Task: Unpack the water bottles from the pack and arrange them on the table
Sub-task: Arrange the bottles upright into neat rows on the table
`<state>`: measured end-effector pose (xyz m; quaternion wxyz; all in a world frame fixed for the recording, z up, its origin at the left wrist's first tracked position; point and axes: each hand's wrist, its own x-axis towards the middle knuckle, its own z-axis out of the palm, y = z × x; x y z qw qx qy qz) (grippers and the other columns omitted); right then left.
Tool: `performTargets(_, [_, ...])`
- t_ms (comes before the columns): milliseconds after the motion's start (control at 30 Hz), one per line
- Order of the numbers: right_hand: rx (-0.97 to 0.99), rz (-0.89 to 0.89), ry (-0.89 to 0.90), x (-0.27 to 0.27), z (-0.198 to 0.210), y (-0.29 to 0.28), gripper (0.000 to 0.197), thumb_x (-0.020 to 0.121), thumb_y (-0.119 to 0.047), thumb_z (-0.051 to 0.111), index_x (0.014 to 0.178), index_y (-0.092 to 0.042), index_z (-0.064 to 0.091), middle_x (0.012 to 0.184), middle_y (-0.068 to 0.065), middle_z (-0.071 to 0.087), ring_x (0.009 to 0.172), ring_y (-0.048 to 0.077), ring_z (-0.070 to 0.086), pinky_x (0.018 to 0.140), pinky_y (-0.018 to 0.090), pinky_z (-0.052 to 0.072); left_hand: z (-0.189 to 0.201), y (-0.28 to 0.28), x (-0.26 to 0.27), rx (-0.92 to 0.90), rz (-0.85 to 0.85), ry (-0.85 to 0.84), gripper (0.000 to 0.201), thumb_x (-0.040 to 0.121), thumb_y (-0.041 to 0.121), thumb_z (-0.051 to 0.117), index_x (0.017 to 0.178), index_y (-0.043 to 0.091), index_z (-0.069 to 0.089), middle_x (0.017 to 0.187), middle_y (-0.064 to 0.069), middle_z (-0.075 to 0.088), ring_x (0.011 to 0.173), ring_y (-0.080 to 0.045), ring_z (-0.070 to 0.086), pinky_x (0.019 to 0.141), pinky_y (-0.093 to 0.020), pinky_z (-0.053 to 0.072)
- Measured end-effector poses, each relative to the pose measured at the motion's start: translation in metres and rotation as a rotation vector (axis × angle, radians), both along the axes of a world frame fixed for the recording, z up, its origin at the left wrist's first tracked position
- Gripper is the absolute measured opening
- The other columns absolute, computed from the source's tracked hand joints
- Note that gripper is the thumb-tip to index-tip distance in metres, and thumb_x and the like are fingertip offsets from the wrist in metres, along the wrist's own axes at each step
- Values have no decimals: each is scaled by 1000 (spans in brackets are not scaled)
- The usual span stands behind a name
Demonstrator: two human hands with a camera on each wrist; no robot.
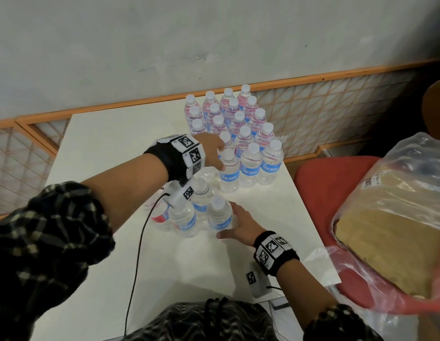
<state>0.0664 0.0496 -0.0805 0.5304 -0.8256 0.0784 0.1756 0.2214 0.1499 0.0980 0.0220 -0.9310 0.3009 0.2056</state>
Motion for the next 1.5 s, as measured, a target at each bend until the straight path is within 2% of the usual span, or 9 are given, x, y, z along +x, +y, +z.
performTargets(233, [-45, -101, -105, 0, -13, 7, 73, 60, -49, 81, 125, -32, 51, 121, -5, 60, 111, 15, 57, 99, 38, 46, 5, 43, -14, 247, -116, 237, 58, 77, 44, 72, 129, 25, 54, 116, 1, 59, 104, -16, 56, 91, -28, 43])
performTargets(467, [21, -332, -120, 14, -16, -4, 73, 74, -25, 79, 137, -21, 42, 134, 3, 51, 122, 19, 50, 98, 26, 38, 3, 33, -3, 114, -104, 151, 45, 80, 25, 70, 122, 9, 60, 62, 3, 65, 71, -14, 67, 73, -25, 54])
performTargets(667, [36, -345, -109, 20, -21, -5, 76, 75, -28, 78, 139, -23, 38, 138, 4, 48, 126, 22, 48, 101, 30, 39, 8, 26, 5, 167, -193, 50, 46, 82, 6, 64, 127, 16, 59, 118, -8, 62, 104, -25, 58, 77, -26, 42])
performTargets(733, [35, -348, -112, 20, -23, -4, 75, 75, -28, 78, 139, -23, 39, 137, 4, 49, 125, 22, 48, 100, 28, 38, 6, 27, 8, 184, -198, 37, 46, 83, 7, 64, 127, 16, 59, 119, -8, 62, 104, -25, 59, 78, -27, 43])
performTargets(833, [22, -351, -107, 20, -26, -4, 75, 74, -31, 78, 138, -25, 39, 137, 4, 49, 125, 23, 48, 101, 31, 39, 0, 30, 10, 151, -100, 4, 25, 84, 28, 68, 97, 7, 65, 86, -8, 68, 80, -24, 65, 75, -31, 51])
performTargets(900, [16, -353, -105, 21, -26, -5, 75, 74, -32, 78, 138, -26, 39, 138, 4, 49, 126, 23, 47, 101, 32, 39, -3, 31, 10, 94, -22, -27, 41, 87, 39, 64, 62, 10, 49, 57, -1, 55, 55, -16, 53, 63, -31, 49])
performTargets(967, [11, -351, -107, 21, -25, -5, 74, 74, -31, 78, 138, -26, 39, 138, 3, 48, 126, 23, 47, 100, 30, 39, -5, 33, 9, 69, 29, -37, 50, 87, 47, 61, 58, 9, 47, 51, 2, 50, 52, -14, 50, 60, -28, 45])
performTargets(1133, [4, -350, -97, 21, -26, -5, 76, 74, -34, 77, 139, -27, 38, 139, 3, 47, 127, 24, 46, 102, 33, 39, -4, 32, 9, 114, -3, 95, 51, 78, 35, 74, 122, 19, 55, 107, -5, 66, 97, -24, 66, 73, -27, 46])
performTargets(1500, [7, -355, -96, 22, -28, -4, 76, 73, -35, 78, 138, -29, 38, 139, 2, 47, 127, 24, 46, 106, 40, 40, 3, 28, 9, 83, -110, -52, 47, 83, 22, 70, 128, 17, 58, 127, -6, 60, 115, -25, 55, 95, -31, 44])
